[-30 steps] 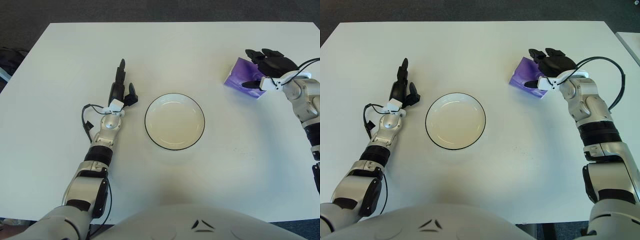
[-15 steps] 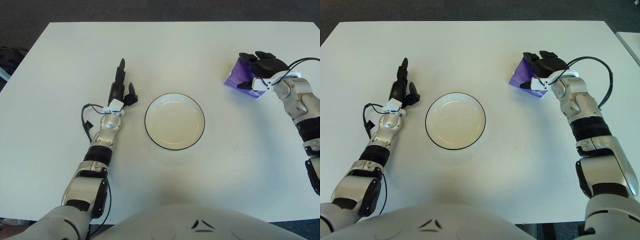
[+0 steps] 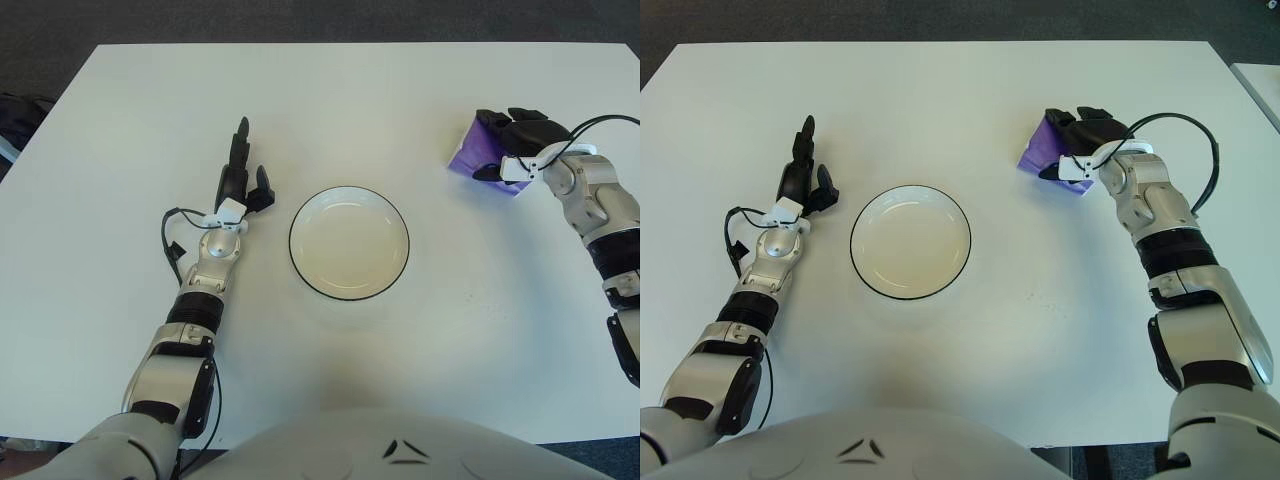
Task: Put the tissue paper into the plate.
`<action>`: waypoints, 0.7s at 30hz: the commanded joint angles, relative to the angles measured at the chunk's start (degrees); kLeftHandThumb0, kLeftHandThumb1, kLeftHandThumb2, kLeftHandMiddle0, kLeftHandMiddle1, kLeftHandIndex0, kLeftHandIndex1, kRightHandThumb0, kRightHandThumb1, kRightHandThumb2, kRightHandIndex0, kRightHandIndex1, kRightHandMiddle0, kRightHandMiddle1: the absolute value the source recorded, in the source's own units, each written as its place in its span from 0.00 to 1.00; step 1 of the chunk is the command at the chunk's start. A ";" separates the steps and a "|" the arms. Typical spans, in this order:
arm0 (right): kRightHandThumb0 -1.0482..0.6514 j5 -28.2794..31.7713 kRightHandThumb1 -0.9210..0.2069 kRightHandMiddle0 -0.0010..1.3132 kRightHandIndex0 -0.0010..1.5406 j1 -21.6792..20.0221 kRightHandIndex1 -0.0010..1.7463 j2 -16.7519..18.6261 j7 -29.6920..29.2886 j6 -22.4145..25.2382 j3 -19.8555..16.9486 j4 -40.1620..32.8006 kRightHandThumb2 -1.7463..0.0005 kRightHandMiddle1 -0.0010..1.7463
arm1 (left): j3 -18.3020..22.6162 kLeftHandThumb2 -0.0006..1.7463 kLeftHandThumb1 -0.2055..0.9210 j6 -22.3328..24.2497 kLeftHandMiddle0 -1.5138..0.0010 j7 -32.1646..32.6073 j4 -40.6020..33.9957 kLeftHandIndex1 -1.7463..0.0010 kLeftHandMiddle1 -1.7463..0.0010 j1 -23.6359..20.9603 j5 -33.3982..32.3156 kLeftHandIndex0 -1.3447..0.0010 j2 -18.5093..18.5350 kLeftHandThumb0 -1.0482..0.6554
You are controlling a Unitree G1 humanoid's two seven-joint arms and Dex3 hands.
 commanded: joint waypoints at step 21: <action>0.00 -0.25 0.00 0.00 0.00 -2.94 0.00 0.66 0.76 0.64 2.23 5.49 0.73 0.00 | -0.65 0.65 1.00 1.63 0.98 0.04 4.07 0.90 0.99 8.56 0.85 1.00 -0.44 0.11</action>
